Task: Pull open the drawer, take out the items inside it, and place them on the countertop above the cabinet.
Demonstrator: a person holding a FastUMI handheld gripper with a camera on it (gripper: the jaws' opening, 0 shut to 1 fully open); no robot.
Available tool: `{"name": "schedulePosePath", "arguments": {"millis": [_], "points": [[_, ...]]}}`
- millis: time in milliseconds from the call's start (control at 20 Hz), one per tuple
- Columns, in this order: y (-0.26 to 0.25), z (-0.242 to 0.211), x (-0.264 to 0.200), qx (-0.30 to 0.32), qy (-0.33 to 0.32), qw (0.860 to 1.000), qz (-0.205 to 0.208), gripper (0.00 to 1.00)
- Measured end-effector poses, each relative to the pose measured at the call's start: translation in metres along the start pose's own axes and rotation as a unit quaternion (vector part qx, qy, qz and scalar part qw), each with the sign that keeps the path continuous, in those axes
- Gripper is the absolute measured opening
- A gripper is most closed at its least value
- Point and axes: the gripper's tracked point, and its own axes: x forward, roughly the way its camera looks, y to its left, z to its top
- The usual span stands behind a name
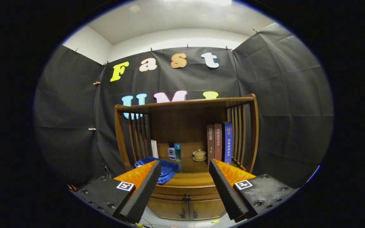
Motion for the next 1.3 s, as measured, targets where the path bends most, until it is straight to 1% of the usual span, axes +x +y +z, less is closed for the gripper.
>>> {"name": "schedulePosePath", "arguments": {"millis": [150, 500, 900, 1300], "points": [[-0.006, -0.032, 0.014, 0.005, 0.023, 1.0, -0.008, 0.99], [-0.003, -0.124, 0.053, 0.004, 0.081, 0.997, -0.002, 0.99], [-0.007, -0.231, 0.094, 0.015, 0.157, 0.987, -0.02, 0.99], [-0.018, -0.304, 0.136, 0.016, 0.205, 0.978, -0.043, 0.96]]}}
